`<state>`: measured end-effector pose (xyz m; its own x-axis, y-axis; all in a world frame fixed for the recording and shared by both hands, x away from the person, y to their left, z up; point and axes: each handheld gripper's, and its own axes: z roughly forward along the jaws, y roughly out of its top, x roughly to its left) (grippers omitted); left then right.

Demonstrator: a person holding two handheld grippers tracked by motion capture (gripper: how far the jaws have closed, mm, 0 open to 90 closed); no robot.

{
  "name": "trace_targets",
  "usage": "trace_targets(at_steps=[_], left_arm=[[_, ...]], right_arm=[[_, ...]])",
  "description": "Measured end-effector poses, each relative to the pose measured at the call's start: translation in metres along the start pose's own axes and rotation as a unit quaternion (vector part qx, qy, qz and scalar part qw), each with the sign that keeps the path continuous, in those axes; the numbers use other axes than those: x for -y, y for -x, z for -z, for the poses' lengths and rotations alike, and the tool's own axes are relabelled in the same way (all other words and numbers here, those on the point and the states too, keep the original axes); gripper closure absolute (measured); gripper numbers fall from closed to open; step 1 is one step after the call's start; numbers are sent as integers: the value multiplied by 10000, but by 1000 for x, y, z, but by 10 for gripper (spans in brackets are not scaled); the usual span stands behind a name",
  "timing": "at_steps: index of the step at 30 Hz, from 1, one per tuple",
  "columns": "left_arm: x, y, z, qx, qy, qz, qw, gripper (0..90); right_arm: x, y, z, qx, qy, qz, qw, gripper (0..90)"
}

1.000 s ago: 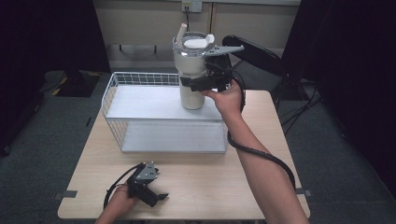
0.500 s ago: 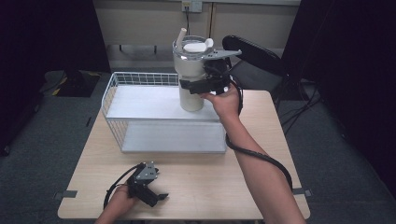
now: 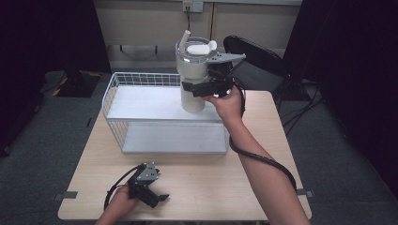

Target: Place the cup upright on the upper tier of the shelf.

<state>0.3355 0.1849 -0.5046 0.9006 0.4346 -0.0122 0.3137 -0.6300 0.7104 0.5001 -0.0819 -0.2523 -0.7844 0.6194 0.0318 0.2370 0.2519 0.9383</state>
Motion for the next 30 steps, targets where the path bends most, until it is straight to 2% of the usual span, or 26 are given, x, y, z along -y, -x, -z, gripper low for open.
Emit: trace_targets(at_steps=[11,15,19,25,30], left_arm=[[0,0,0,4,2,4,10000,0],[0,0,0,-1,23,31,10000,1],[0,0,0,3,0,3,10000,0],[0,0,0,2,3,5,10000,0],[0,0,0,1,7,10,10000,0]], right_arm=[[0,0,2,24,-195,35,9998,80],[1,-3,3,141,-352,197,9991,81],[3,-2,6,120,-454,96,9988,82],[8,-6,18,171,-490,115,9986,83],[16,-11,31,74,-533,138,9985,83]])
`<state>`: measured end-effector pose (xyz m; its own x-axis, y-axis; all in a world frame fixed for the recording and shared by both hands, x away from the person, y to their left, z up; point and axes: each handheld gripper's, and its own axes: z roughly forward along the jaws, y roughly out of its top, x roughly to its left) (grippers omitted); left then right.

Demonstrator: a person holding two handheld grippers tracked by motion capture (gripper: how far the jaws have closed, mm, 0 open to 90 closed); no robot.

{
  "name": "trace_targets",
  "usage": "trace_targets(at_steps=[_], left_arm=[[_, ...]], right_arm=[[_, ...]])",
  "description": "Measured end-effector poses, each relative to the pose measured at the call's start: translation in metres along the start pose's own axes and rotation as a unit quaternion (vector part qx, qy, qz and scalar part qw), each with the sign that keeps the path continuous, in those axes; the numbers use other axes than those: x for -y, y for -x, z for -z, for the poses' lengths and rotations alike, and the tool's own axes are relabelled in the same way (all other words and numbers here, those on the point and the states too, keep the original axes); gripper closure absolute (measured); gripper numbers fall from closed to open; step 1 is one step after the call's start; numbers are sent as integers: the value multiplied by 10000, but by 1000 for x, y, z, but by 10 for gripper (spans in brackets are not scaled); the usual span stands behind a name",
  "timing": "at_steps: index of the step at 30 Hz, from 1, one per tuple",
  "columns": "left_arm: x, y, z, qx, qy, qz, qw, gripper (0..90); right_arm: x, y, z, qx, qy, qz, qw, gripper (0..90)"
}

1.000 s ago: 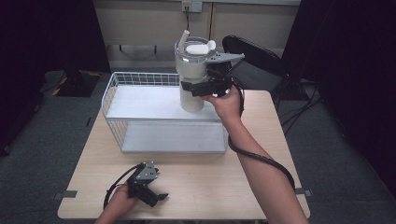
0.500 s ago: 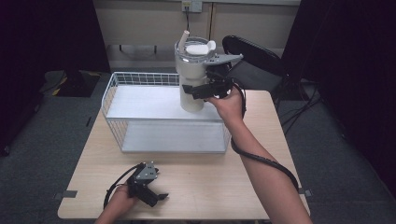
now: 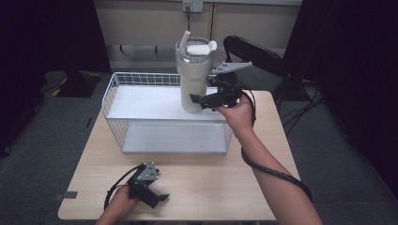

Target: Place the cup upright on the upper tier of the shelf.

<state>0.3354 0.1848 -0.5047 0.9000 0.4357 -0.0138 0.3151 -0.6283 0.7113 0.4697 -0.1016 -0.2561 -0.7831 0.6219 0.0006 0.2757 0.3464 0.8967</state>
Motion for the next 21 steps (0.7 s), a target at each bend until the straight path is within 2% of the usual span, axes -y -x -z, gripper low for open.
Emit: trace_targets(at_steps=[7,11,21], left_arm=[[0,0,0,0,-1,-1,10000,0],[0,0,0,1,-1,-2,10000,1],[0,0,0,-11,8,-2,10000,0]], right_arm=[[13,-5,14,-188,-6,45,9998,85],[17,-11,18,-341,-13,155,9993,88],[34,-24,28,-673,55,183,9975,89]])
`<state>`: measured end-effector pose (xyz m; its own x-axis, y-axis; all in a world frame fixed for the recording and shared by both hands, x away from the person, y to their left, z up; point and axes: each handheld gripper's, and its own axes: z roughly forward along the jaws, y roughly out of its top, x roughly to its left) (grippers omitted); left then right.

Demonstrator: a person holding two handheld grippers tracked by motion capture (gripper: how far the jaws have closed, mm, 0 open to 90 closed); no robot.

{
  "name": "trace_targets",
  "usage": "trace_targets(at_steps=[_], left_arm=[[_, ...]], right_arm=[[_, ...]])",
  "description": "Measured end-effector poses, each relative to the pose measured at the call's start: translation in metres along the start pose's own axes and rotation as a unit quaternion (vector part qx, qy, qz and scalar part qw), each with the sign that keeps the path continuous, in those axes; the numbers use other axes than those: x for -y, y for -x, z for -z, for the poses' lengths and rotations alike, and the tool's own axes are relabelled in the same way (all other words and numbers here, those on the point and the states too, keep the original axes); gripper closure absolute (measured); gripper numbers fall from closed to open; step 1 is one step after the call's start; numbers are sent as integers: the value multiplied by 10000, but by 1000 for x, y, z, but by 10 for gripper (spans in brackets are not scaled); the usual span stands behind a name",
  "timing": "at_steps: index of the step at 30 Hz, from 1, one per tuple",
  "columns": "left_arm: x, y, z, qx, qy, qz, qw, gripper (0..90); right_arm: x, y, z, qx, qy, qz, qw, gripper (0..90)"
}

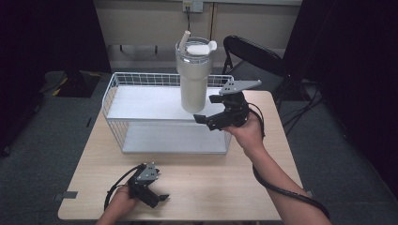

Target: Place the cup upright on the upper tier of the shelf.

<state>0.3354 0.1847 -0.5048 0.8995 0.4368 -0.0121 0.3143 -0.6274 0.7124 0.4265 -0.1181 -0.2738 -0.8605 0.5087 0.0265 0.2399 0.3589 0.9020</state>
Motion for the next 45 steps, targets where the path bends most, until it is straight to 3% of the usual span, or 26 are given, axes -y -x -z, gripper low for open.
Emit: trace_targets(at_steps=[27,45], left_arm=[[0,0,0,-2,1,-2,10000,0],[0,0,0,7,1,10,10000,0]], right_arm=[[41,-28,9,-421,13,250,9988,89],[82,-34,9,-551,-126,284,9980,89]])
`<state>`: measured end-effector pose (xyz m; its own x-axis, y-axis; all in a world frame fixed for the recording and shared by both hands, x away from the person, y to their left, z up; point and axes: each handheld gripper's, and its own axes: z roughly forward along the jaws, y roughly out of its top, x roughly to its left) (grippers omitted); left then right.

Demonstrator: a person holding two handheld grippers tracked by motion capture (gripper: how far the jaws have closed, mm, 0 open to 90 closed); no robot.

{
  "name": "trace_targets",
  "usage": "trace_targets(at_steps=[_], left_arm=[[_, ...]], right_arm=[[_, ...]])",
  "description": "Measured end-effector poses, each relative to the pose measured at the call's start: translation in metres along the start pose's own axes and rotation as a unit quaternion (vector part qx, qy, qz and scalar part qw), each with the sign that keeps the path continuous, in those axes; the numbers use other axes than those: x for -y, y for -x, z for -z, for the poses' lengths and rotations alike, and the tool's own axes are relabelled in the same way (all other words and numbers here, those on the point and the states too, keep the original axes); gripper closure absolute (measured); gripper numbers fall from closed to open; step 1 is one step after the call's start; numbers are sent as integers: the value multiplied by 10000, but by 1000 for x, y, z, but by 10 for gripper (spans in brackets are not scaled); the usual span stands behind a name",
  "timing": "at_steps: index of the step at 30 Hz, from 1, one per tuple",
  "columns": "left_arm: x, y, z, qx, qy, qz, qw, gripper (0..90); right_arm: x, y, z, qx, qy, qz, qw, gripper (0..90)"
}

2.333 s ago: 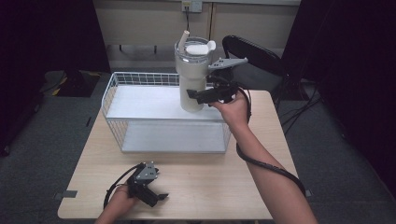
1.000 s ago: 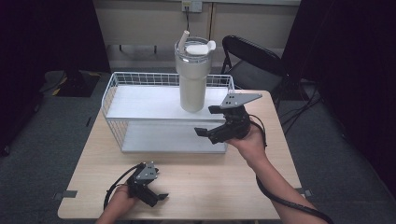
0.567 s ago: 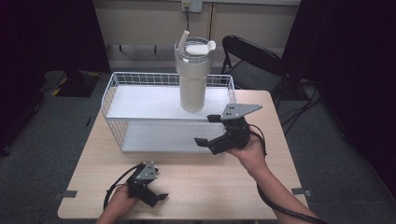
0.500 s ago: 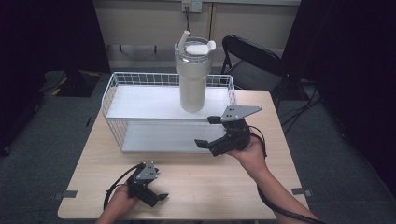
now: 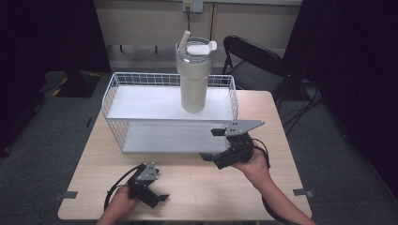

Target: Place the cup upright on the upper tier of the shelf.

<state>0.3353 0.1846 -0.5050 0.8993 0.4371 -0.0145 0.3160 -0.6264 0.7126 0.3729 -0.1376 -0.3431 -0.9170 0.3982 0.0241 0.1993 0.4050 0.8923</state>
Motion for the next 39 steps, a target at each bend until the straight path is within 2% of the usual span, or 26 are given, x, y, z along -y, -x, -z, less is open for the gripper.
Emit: trace_targets(at_steps=[7,13,25,39], left_arm=[[0,0,0,0,-2,-2,10000,0],[0,0,0,0,-1,-1,10000,0],[0,0,0,-1,-3,-3,10000,0],[0,0,0,0,-1,-2,10000,0]], right_arm=[[21,-5,-4,-75,-121,24,9999,89],[42,-5,-9,-135,-189,-93,9997,90],[73,-6,-16,-189,-348,-155,9991,90],[109,-10,-31,-277,-747,-145,9967,92]])
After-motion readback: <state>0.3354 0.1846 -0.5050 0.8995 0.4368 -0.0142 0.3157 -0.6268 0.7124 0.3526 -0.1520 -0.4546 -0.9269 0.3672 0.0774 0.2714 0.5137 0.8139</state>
